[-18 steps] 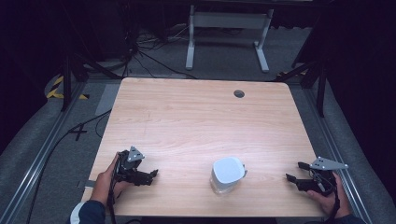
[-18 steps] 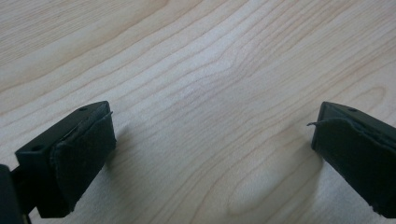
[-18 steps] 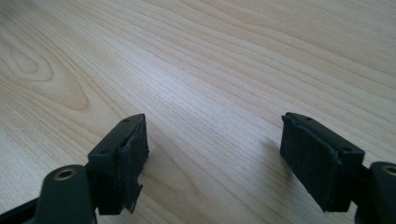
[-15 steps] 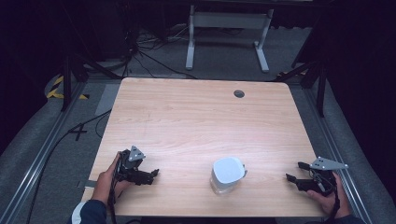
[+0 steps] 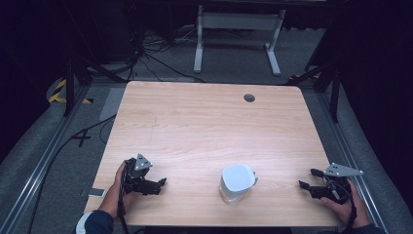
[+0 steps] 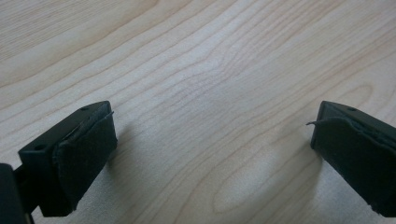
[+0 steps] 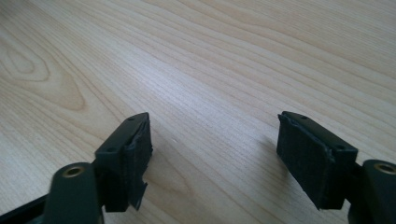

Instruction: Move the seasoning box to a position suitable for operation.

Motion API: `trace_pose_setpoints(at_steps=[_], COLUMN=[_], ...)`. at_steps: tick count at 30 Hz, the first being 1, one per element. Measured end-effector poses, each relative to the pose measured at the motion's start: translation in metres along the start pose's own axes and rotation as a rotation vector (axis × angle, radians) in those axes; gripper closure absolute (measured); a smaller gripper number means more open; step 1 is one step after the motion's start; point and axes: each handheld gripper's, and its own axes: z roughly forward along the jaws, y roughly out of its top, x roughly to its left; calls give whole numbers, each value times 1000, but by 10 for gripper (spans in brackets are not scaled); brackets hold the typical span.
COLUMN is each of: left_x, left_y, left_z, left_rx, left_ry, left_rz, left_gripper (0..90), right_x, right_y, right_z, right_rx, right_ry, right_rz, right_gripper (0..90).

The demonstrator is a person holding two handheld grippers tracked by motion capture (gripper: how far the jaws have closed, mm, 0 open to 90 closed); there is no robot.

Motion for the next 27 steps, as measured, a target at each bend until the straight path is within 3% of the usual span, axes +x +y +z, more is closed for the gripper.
trace_pose_setpoints(at_steps=[2,6,8,9,12,14,16,19,20,27], left_x=[-1,0,-1,-2,-2,-2,-3,-3,-3,-5], left_y=[0,0,0,0,1,2,2,4,4,5], left_z=[0,0,-1,-1,0,1,1,2,2,4], left_rx=[8,5,-5,-7,-1,-4,-4,-2,-2,-4], left_ry=[-6,-22,-41,-49,-62,-68,-78,-87,-87,-99], left_rz=[-12,15,49,40,54,65,66,83,83,90], left_gripper=[3,4,23,38,42,42,47,47,48,48], right_x=[0,-3,-2,0,15,30,41,60,60,103], right_y=[1,6,11,16,39,59,75,100,100,134], right_z=[0,1,2,1,-7,-12,-13,-12,-12,1], right_rx=[8,30,36,15,-61,-83,-123,-173,-173,-218], right_ry=[2,5,49,65,107,143,173,240,240,350], right_rz=[-2,-10,-31,-29,-82,-129,-143,-175,-175,-268], right_gripper=[273,304,346,386,522,607,675,738,738,858])
